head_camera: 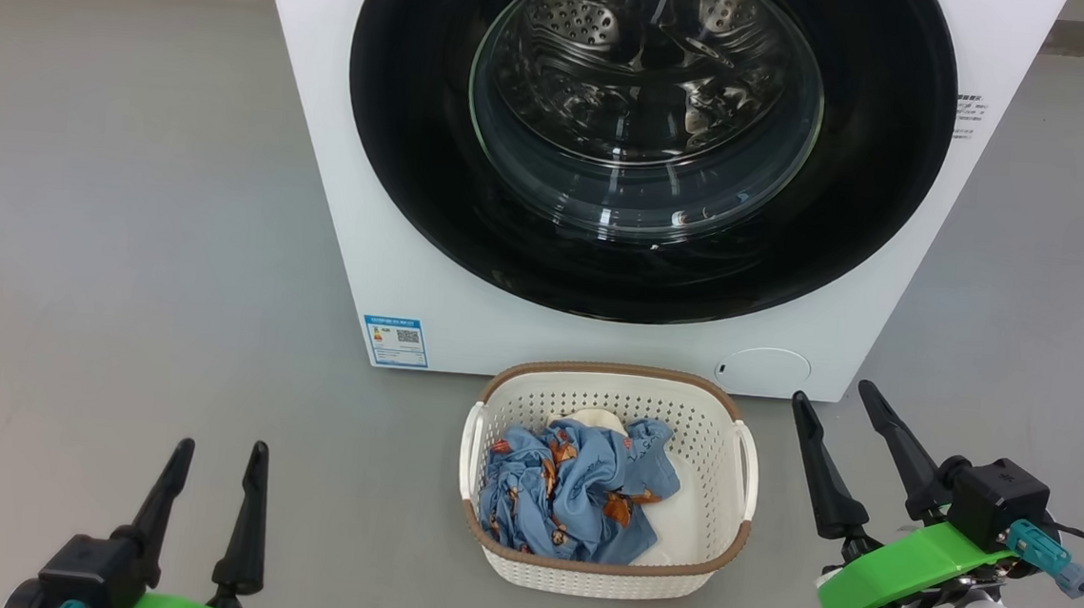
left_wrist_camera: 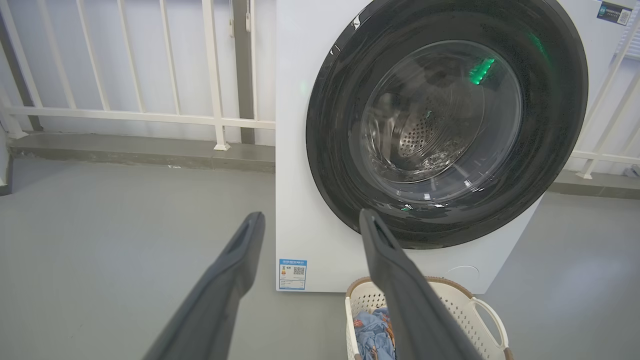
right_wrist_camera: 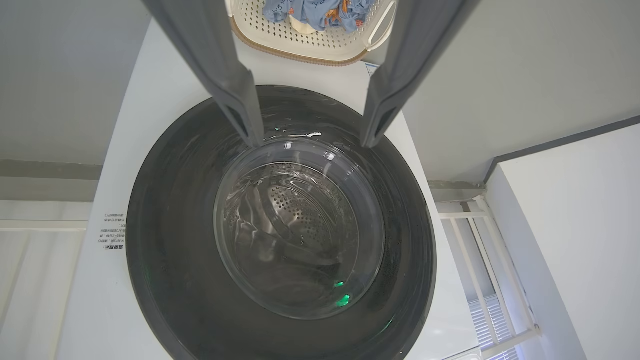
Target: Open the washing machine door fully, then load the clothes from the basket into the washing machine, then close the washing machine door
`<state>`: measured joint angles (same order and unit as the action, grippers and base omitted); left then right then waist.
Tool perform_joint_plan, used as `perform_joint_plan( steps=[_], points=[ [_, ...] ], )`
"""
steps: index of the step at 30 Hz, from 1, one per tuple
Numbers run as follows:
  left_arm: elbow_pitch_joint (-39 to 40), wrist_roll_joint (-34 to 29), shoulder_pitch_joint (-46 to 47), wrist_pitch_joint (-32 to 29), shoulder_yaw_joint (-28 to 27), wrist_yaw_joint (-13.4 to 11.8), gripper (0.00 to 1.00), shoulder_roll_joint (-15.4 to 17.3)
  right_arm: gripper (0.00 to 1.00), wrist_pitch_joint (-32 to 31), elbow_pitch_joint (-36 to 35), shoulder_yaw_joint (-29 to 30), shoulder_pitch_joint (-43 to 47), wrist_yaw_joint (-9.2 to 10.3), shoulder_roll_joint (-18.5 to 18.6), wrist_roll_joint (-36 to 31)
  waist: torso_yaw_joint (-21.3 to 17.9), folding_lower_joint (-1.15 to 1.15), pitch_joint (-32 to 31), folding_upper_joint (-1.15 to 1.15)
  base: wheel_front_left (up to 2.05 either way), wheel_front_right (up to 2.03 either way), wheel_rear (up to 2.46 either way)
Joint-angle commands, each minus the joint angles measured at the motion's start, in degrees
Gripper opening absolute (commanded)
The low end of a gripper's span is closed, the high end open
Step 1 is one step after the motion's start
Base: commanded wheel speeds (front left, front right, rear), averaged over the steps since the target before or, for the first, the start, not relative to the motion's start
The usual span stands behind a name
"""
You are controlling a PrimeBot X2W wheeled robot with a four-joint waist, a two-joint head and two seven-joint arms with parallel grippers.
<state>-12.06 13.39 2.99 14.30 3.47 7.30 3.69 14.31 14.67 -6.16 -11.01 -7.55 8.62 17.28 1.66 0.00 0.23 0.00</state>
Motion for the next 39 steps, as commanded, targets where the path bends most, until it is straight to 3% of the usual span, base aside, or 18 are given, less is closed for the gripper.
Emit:
perform_joint_plan(
  steps=[1, 25, 39],
  points=[
    [1.6, -0.2, 2.8, 0.7, -2.1, 0.2, 1.0, 1.1, 1.0, 0.7, -1.3, -1.0, -2.2, 0.06, 0.1, -0.5, 0.0, 0.0, 0.0, 0.0, 0.0, 0.0, 0.0],
    [1.4, -0.4, 2.9, 0.7, -2.2, 0.2, 1.0, 1.5, 1.0, 0.7, -1.2, -0.9, -2.4, 0.06, 0.0, -0.6, -0.3, 0.0, 0.1, 0.0, 0.03, 0.03, -0.05],
    [1.0, -0.1, 3.2, 0.7, -2.0, 0.2, 1.0, 1.9, 1.0, 0.7, -1.3, -0.8, -2.5, 0.06, -0.1, -0.5, -0.5, 0.0, 0.3, 0.0, 0.85, 0.85, -1.7]
  ],
)
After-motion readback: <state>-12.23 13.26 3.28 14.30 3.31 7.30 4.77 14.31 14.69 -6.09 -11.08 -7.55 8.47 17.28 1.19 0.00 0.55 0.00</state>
